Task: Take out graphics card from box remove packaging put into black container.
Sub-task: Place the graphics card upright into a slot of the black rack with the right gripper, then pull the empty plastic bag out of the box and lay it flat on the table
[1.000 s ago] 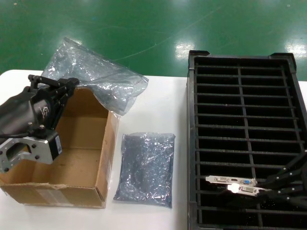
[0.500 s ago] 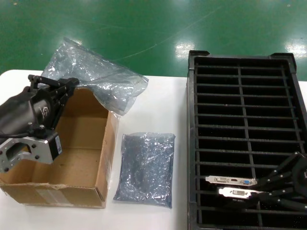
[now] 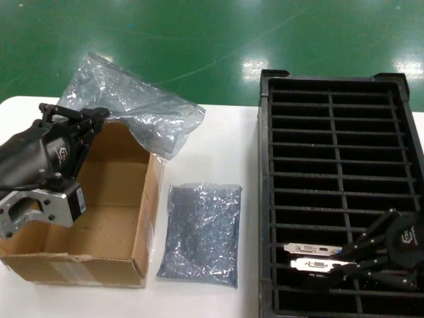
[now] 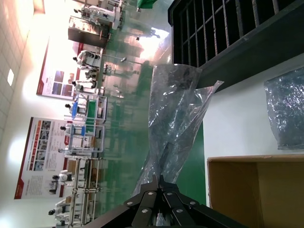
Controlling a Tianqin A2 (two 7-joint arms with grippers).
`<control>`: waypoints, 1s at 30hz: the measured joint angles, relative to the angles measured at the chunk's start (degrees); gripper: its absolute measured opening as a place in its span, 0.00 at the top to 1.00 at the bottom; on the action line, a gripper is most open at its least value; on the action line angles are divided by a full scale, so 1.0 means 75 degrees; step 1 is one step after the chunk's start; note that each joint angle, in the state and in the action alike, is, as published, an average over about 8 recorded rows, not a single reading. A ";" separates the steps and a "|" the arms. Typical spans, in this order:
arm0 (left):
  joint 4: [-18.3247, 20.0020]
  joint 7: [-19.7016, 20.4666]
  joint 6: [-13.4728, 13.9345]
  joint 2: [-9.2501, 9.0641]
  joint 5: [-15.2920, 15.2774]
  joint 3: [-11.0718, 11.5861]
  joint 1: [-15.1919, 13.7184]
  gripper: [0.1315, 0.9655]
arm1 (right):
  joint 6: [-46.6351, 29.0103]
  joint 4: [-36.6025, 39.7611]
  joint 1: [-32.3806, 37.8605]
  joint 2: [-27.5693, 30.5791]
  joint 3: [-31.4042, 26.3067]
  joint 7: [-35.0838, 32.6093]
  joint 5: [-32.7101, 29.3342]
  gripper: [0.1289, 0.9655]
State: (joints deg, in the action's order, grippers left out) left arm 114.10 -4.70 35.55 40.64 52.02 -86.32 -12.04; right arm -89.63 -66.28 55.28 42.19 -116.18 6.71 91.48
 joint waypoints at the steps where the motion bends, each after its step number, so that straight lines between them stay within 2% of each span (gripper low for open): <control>1: 0.0000 0.0000 0.0000 0.0000 0.0000 0.0000 0.0000 0.99 | 0.0000 0.0053 0.0015 -0.0025 -0.0008 -0.0026 -0.0017 0.93; 7: 0.0000 0.0000 0.0000 0.0000 0.0000 0.0000 0.0000 0.99 | -0.0006 0.0246 0.0063 -0.0091 -0.0022 -0.0131 -0.0052 0.92; 16: 0.0000 0.0000 0.0000 0.0000 0.0000 0.0000 0.0000 0.99 | -0.0007 -0.0160 -0.0114 0.0124 0.0146 -0.0056 0.0147 0.82; 24: 0.0003 0.0008 0.0007 -0.0004 -0.0004 0.0001 -0.0002 0.99 | 0.0153 -0.0668 -0.0409 0.0339 0.0386 -0.0032 0.0273 0.64; 28: 0.0106 0.0314 0.0243 -0.0138 -0.0094 0.0036 -0.0087 0.99 | 0.0168 -0.0693 -0.0424 0.0350 0.0396 -0.0036 0.0280 0.64; 30: 0.0200 0.0647 0.0492 -0.0280 -0.0172 0.0062 -0.0189 0.99 | 0.0169 -0.0693 -0.0424 0.0351 0.0395 -0.0036 0.0281 0.58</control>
State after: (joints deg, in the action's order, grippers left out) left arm 115.59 0.15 39.24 38.54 50.73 -85.86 -13.46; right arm -88.37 -71.48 52.10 44.83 -113.22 6.44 93.59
